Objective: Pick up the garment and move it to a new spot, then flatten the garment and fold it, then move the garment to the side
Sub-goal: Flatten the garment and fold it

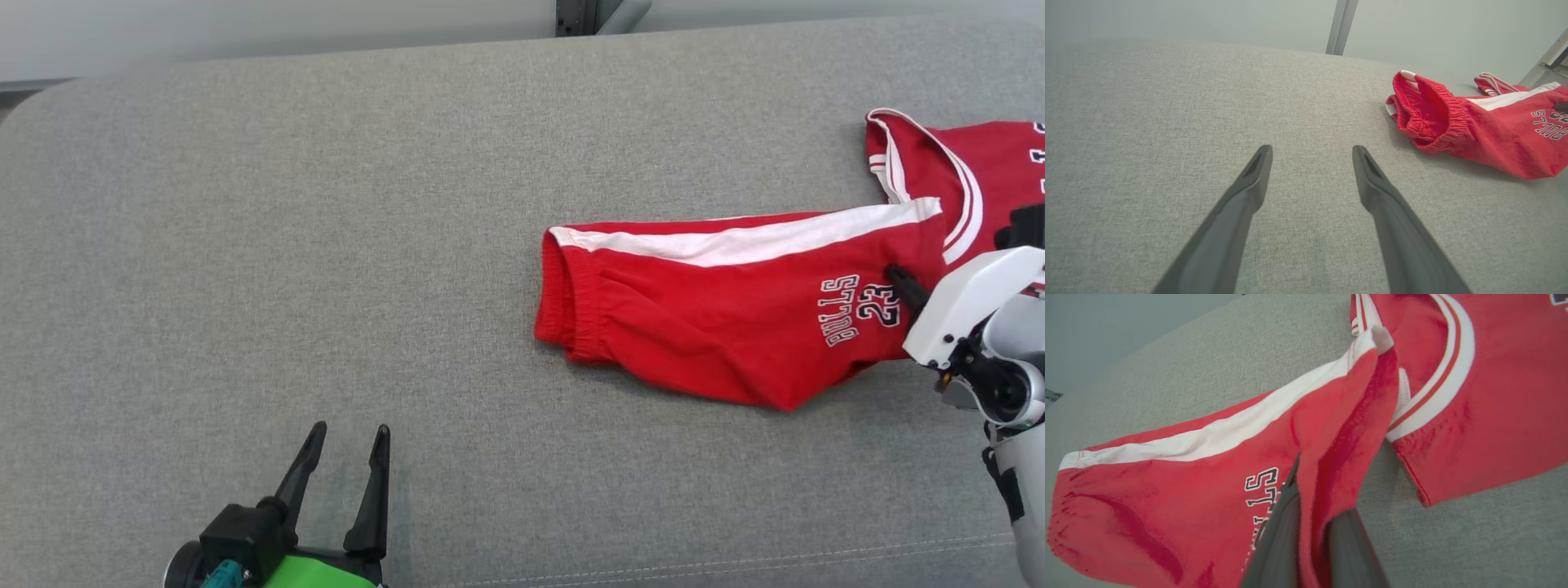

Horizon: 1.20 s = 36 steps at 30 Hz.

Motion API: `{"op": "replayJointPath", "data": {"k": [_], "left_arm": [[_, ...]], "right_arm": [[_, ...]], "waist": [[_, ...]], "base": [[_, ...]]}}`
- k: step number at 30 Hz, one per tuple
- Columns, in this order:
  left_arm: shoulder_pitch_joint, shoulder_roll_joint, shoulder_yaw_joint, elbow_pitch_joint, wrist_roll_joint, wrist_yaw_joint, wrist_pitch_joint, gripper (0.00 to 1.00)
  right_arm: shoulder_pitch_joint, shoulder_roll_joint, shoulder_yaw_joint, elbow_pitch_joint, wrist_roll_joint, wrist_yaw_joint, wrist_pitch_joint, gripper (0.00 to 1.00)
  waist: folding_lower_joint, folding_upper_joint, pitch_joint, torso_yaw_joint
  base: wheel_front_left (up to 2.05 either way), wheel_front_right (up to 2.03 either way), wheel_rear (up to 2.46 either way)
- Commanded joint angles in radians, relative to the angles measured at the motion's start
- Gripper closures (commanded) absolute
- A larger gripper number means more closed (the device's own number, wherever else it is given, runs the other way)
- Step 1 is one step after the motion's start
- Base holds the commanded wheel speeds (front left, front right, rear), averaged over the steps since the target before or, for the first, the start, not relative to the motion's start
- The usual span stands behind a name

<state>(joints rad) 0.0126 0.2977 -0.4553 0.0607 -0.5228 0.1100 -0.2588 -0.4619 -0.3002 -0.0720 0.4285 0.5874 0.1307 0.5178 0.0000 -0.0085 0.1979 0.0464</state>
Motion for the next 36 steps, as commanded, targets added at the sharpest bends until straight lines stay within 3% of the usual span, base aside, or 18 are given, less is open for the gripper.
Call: {"op": "replayJointPath", "data": {"k": [1, 6, 13, 21, 29, 30, 31, 32, 36], "left_arm": [[0.026, -0.007, 0.002, 0.004, -0.007, 0.002, -0.006, 0.0], [0.064, -0.042, 0.008, 0.005, -0.003, 0.001, -0.006, 0.0], [0.072, -0.083, 0.014, 0.023, 0.026, -0.029, -0.006, 0.0], [0.04, -0.103, 0.037, 0.046, 0.047, -0.059, -0.006, 0.0], [0.045, -0.132, 0.06, 0.075, 0.069, -0.092, -0.006, 0.0], [0.047, -0.136, 0.063, 0.078, 0.068, -0.093, -0.006, 0.0], [0.05, -0.14, 0.066, 0.082, 0.068, -0.096, -0.006, 0.0], [0.055, -0.143, 0.071, 0.084, 0.069, -0.099, -0.006, 0.0], [0.078, -0.149, 0.088, 0.091, 0.077, -0.102, -0.006, 0.0]], "right_arm": [[0.011, -0.012, -0.008, -0.016, -0.015, 0.0, -0.008, 1.0], [0.024, -0.01, 0.02, -0.134, -0.032, 0.0, 0.031, 1.0], [0.026, 0.087, 0.213, -0.262, -0.05, 0.0, 0.111, 1.0], [-0.008, 0.177, 0.316, -0.147, -0.11, 0.0, 0.098, 1.0], [-0.067, 0.213, 0.346, -0.011, -0.174, 0.0, 0.013, 1.0], [-0.072, 0.213, 0.352, -0.005, -0.179, 0.0, 0.0, 0.87], [-0.075, 0.212, 0.36, -0.002, -0.182, 0.0, -0.013, 0.56], [-0.074, 0.21, 0.368, 0.003, -0.179, 0.0, -0.022, 0.0], [-0.05, 0.195, 0.393, -0.03, -0.153, 0.0, -0.065, 0.0]], "waist": [[0.0, 0.0085, -0.037, 0.0], [0.0, 0.0085, -0.067, 0.027], [0.0, 0.0085, -0.082, 0.06], [0.0, 0.0085, -0.06, 0.109], [0.0, 0.0085, -0.043, 0.138], [0.0, 0.0085, -0.044, 0.137], [0.0, 0.0085, -0.045, 0.136], [0.0, 0.0085, -0.05, 0.134], [0.0, 0.0085, -0.076, 0.115]], "base": [[0.0, 0.0, 0.0], [0.0, 0.0, 0.0], [0.0, 0.0, 0.0], [0.0, 0.0, 0.0], [0.0, 0.0, 0.0], [0.0, 0.0, 0.0], [0.0, 0.0, 0.0], [0.0, 0.0, 0.0], [0.0, 0.0, 0.0]]}}
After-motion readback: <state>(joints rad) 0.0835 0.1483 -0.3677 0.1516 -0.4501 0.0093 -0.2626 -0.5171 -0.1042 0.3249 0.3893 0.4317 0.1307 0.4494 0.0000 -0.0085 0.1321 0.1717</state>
